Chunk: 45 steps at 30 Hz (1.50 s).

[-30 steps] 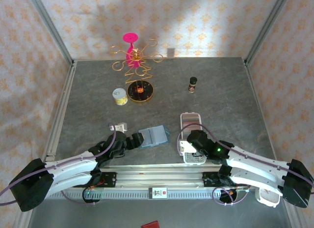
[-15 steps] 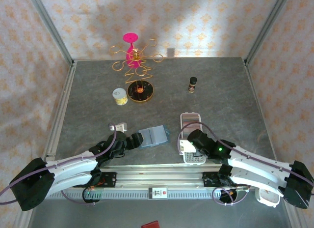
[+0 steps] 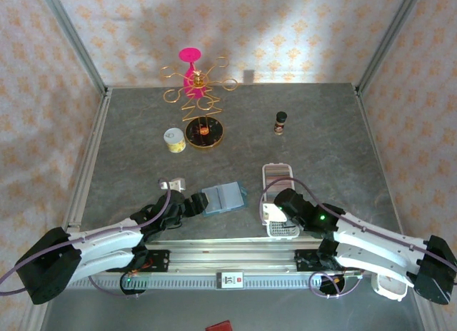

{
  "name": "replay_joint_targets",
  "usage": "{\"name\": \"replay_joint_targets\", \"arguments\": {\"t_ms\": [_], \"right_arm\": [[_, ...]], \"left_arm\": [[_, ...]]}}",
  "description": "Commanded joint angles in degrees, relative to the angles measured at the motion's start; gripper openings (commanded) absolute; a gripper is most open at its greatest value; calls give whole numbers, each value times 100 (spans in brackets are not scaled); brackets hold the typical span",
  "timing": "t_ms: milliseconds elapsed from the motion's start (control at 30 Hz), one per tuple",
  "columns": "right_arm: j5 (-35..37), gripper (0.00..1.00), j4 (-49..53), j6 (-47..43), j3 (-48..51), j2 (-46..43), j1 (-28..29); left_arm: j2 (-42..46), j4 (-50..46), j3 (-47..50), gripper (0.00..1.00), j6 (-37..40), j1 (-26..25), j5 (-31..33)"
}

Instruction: Put the credit cards into the card holder

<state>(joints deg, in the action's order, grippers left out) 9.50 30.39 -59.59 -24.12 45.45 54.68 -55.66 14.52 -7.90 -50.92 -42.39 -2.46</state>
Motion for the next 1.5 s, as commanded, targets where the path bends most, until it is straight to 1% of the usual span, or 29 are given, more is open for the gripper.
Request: {"name": "replay_joint_targets", "arguments": {"t_ms": [0, 167, 333, 367, 500, 600, 767, 833, 933, 1000, 1033, 1100, 1167, 1233, 1300, 1333, 1400, 1467], "right_arm": [[237, 19, 240, 94, -140, -134, -18], [43, 14, 611, 282, -355, -160, -18], [-207, 1, 996, 531, -628, -162, -18], [-283, 0, 1093, 585, -681, -159, -18], [-682, 0, 1453, 834, -921, -159, -19], [-1266, 0, 1820, 890, -1221, -167, -18], [-1973, 0, 2030, 1386, -1867, -219, -18], [-2058, 0, 2025, 1636, -2056, -221, -18], [-1962, 0, 1731, 2207, -2239, -188, -19], [-2005, 0, 1316, 2637, -2284, -164, -18], [-2075, 0, 1045, 2815, -2309, -137, -19], [-2295, 0, 588, 2895, -2335, -72, -10], [-2048, 0, -194, 3692, -2346, 7, -10], [-1964, 0, -613, 4213, -2586, 225, -12], [-1685, 0, -950, 4975, -2802, 530, -10], [-1685, 0, -1067, 5388, -2889, 753, -10], [-1920, 0, -1305, 6144, -2949, 1169, -10], [-2218, 0, -1766, 7002, -2765, 1538, -12]], "left_arm": [[-136, 89, -19, 78, -41, -11, -185], [-163, 75, -49, 78, -33, -9, -185], [-139, -33, -101, 78, 16, -13, -124], [-131, -49, -114, 78, 21, -14, -115], [-112, -124, -157, 78, 47, -14, -101], [-95, -241, -216, 78, 103, -14, -33], [-35, -616, -411, 81, 219, -15, 214], [-9, -635, -450, 82, 236, -12, 245], [-6, -635, -485, 82, 240, -7, 246], [-24, -642, -506, 82, 240, -13, 246], [-36, -648, -513, 82, 240, -6, 246], [-50, -662, -528, 83, 240, -15, 211], [-51, -700, -537, 83, 218, -14, 193], [-34, -749, -533, 83, 197, -15, 184], [-15, -758, -520, 82, 184, -14, 184], [-4, -777, -518, 82, 170, -15, 193], [-15, -791, -523, 80, 156, -10, 215], [-37, -753, -514, 77, 121, -13, 222]]}}
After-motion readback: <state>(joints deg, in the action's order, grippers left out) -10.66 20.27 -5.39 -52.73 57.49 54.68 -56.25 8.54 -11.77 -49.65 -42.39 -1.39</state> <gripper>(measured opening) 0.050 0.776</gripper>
